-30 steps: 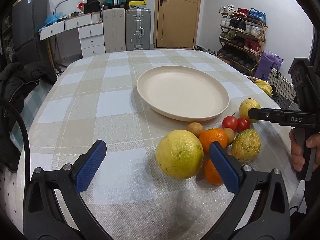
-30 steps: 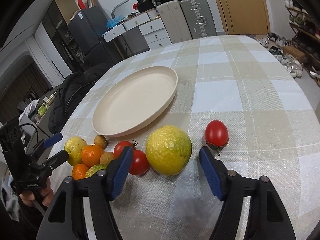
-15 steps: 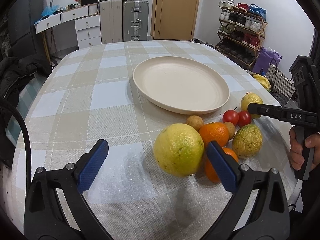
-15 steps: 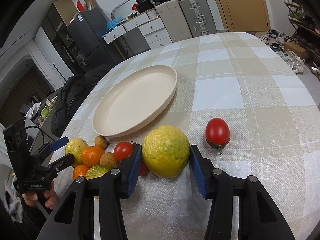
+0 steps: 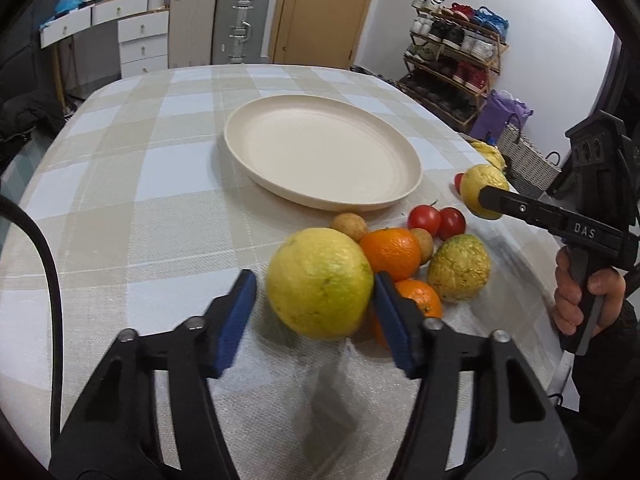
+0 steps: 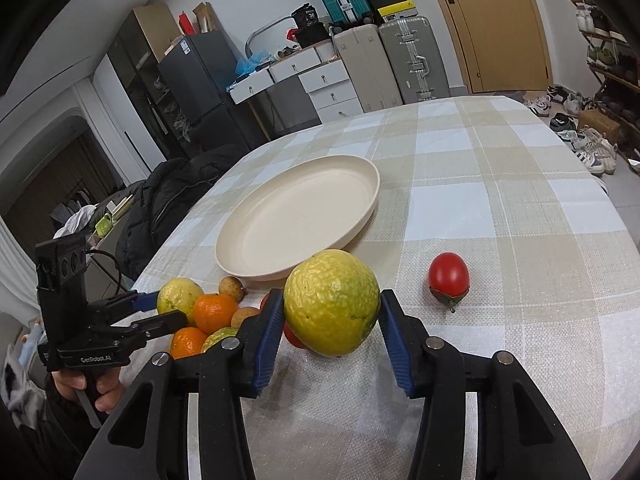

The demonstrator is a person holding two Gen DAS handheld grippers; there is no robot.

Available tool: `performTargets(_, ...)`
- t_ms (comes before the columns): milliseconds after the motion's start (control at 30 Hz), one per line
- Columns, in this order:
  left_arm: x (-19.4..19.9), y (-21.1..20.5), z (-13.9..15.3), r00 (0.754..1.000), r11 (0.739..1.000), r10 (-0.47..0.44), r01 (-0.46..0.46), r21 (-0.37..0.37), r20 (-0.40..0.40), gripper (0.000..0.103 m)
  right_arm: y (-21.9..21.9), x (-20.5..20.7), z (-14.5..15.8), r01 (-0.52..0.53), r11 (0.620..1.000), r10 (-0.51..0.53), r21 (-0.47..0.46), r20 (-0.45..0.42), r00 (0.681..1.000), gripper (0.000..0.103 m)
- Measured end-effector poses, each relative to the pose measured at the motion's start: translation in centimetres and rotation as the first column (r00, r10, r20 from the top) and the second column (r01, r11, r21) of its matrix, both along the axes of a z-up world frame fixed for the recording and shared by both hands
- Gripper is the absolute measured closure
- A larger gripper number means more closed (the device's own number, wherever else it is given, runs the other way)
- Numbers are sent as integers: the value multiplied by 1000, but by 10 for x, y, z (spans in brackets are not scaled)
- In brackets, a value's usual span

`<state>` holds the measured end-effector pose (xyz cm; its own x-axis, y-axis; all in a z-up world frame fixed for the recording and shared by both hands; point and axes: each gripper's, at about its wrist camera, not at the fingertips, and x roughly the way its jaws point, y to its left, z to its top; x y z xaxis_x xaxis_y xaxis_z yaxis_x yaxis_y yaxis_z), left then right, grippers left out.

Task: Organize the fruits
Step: 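Close the right gripper on the bumpy citrus while the left gripper closes on the smooth citrus, then lift both held citrus fruits and carry them over the cream plate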

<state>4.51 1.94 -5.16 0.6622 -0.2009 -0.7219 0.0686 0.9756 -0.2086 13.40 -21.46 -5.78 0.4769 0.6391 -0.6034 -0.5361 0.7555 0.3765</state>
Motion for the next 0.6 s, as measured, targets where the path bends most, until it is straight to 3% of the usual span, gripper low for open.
performTargets(200,-2,-1,0,1000,1000,12,-12,9,9,52,2,-4,0,-6,1000,6,-8,5,1000,55)
performTargets(600,-11,8,17,990,995,92,-96,33,110,52,8,-5,6,-14,1000,15,-20,35,999,55)
